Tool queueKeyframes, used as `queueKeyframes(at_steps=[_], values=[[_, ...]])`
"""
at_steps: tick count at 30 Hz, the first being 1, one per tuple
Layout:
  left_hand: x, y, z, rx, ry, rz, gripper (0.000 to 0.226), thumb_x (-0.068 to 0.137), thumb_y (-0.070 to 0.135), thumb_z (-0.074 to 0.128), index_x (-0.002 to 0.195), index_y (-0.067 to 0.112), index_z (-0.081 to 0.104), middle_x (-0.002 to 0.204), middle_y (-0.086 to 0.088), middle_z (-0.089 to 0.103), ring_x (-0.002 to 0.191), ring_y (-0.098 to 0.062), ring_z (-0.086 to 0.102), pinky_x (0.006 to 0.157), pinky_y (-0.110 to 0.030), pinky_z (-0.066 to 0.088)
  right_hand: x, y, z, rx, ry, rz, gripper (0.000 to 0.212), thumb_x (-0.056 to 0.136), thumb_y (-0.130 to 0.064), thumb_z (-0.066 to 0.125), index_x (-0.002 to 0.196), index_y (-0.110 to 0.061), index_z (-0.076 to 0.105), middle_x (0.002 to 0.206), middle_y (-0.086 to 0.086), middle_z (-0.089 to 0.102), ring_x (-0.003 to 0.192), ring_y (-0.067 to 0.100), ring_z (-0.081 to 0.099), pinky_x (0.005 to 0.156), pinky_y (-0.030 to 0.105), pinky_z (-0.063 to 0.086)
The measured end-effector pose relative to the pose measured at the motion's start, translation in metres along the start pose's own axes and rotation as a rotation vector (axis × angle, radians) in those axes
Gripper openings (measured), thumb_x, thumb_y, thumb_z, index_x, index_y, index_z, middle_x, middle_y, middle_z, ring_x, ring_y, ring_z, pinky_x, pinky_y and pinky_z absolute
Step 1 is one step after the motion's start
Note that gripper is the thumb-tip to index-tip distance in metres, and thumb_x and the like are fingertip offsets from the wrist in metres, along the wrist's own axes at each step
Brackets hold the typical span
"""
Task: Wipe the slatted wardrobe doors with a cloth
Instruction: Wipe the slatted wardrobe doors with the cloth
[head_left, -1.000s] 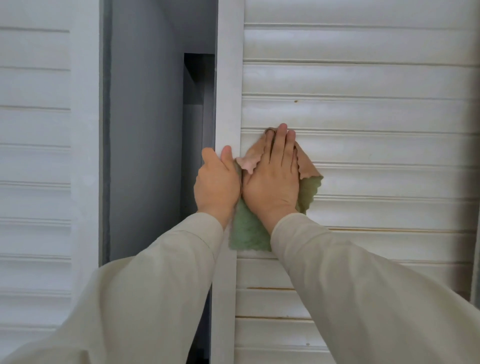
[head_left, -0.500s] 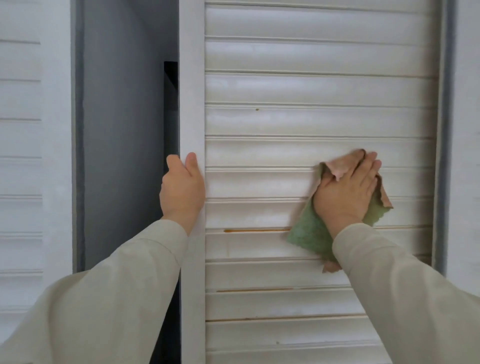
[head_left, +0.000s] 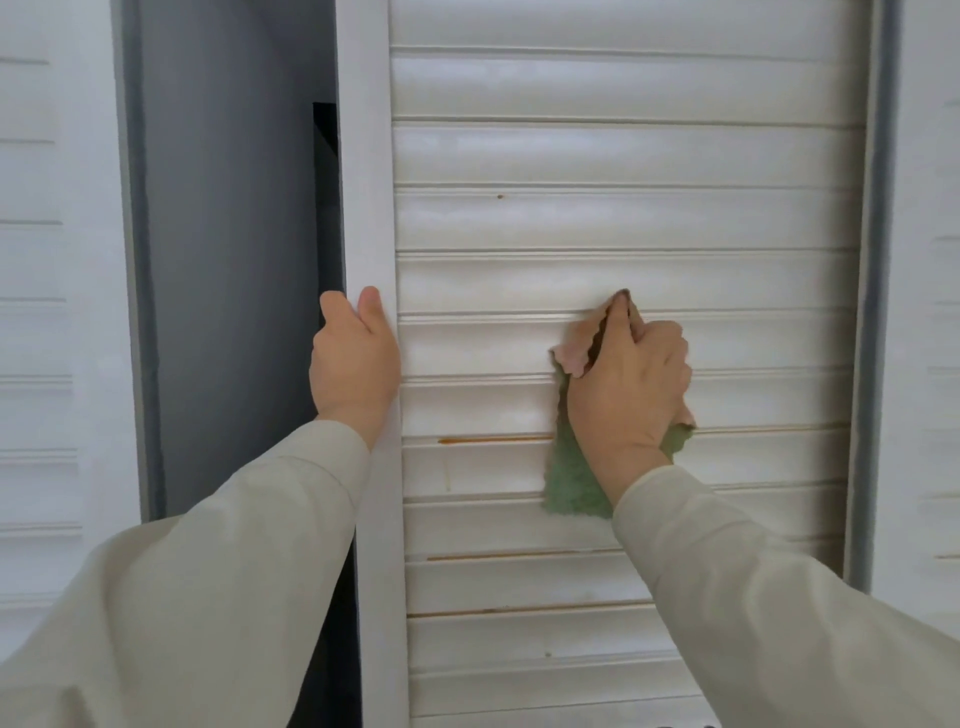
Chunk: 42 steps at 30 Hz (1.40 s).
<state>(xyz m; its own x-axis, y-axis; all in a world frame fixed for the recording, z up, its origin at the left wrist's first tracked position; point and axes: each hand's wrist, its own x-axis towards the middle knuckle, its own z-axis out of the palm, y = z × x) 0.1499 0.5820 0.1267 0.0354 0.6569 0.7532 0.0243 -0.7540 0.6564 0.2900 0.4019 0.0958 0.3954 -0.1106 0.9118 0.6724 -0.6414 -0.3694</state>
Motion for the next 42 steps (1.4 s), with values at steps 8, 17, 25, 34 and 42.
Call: queueKeyframes(at_steps=[8,17,25,34,42], values=[[0.005,-0.007,-0.005,-0.005,0.014,0.005,0.046,0.103,0.052,0.024,0.106,0.009,0.041,0.076,-0.005,0.056,0.07,-0.033,0.058,0.065,-0.043,0.051,-0.066,-0.045,0.037,0.155,-0.049,-0.396,0.064,0.087,-0.019,0.063,0.141,0.007,0.041,0.132,0.026,0.051,0.12,0.041,0.045,0.11,0.042,0.028],[0.014,-0.018,-0.014,-0.02,0.022,0.003,0.045,0.104,0.049,0.026,0.108,0.007,0.042,0.08,-0.004,0.055,0.076,-0.034,0.057,0.068,-0.041,0.048,-0.093,-0.063,0.039,0.38,-0.485,-0.927,0.052,0.098,-0.021,0.044,0.147,-0.006,0.04,0.144,0.012,0.05,0.133,0.029,0.044,0.117,0.039,0.025],[0.017,-0.021,-0.017,-0.013,0.035,0.011,0.045,0.104,0.05,0.026,0.107,0.008,0.043,0.083,-0.007,0.058,0.077,-0.034,0.059,0.07,-0.045,0.051,-0.08,-0.085,0.032,0.534,-0.39,-0.733,0.052,0.089,-0.016,0.037,0.137,-0.002,0.051,0.123,0.011,0.062,0.119,0.024,0.051,0.101,0.038,0.045],[0.016,-0.021,-0.021,0.001,0.008,-0.001,0.045,0.105,0.049,0.024,0.109,0.008,0.042,0.077,0.0,0.053,0.072,-0.028,0.054,0.066,-0.039,0.046,-0.093,-0.055,0.036,0.308,-0.451,-0.932,0.053,0.091,-0.017,0.048,0.144,-0.009,0.047,0.139,0.005,0.056,0.131,0.025,0.047,0.111,0.039,0.037],[0.016,-0.022,-0.018,-0.003,0.033,0.01,0.044,0.105,0.049,0.024,0.105,0.009,0.042,0.075,-0.001,0.053,0.064,-0.023,0.052,0.063,-0.037,0.046,-0.11,-0.057,0.038,0.441,-0.378,-0.872,0.045,0.089,-0.014,0.043,0.129,-0.004,0.06,0.119,0.007,0.068,0.114,0.028,0.054,0.097,0.044,0.047]])
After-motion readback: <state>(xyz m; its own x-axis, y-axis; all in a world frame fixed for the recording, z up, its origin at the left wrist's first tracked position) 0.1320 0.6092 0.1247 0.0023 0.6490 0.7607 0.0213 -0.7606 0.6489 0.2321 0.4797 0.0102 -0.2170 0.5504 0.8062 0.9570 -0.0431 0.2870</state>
